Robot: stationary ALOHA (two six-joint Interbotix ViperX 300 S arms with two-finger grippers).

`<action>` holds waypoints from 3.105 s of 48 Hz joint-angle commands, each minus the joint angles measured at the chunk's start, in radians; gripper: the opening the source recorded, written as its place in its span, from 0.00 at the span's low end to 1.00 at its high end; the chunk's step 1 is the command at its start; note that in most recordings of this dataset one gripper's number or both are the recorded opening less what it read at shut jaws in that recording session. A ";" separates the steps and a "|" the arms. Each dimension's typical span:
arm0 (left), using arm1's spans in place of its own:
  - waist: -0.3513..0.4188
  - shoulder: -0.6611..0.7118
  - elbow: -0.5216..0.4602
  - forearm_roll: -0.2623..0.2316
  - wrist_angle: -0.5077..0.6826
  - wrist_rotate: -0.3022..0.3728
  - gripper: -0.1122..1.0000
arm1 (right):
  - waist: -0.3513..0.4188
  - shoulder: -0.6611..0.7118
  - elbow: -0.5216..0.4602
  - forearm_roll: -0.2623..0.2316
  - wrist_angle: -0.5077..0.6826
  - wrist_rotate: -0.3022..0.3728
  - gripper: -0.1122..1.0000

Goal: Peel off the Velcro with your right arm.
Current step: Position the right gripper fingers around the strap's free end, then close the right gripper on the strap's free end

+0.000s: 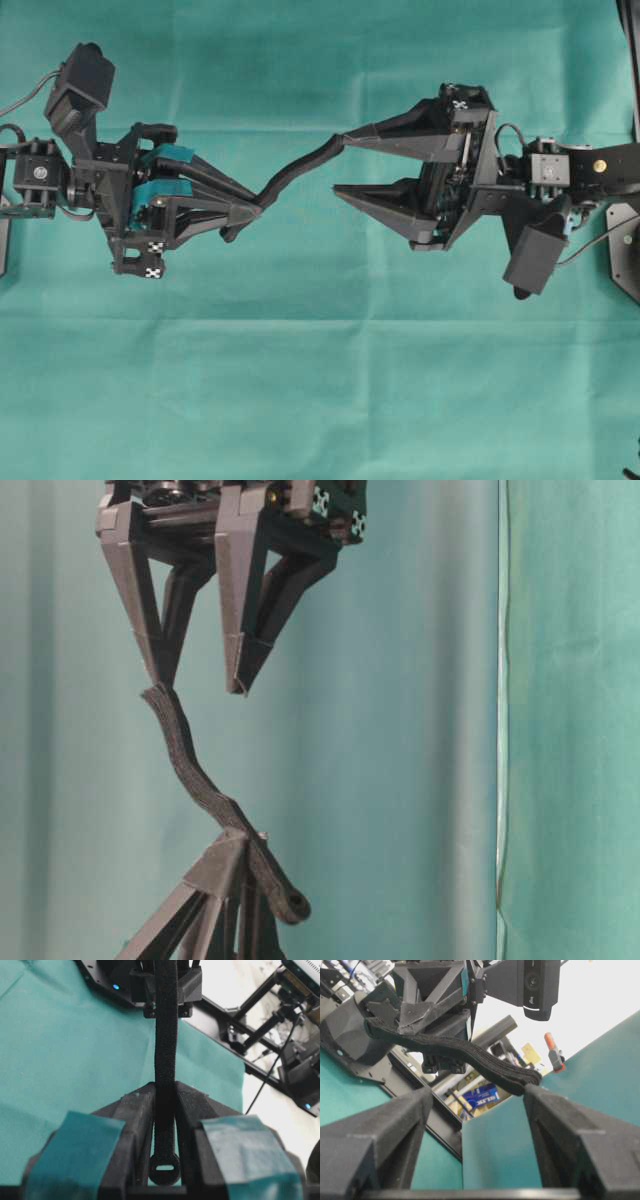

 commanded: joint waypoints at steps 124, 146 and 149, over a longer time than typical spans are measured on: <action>0.009 -0.005 0.000 -0.003 -0.011 0.000 0.19 | 0.003 0.005 -0.043 0.000 -0.012 0.002 0.21; 0.009 -0.005 0.000 -0.003 -0.011 0.000 0.19 | 0.005 0.005 -0.040 0.000 -0.021 0.002 0.03; 0.009 -0.005 0.002 -0.003 -0.009 0.000 0.19 | 0.005 0.005 -0.041 0.000 -0.021 0.002 0.02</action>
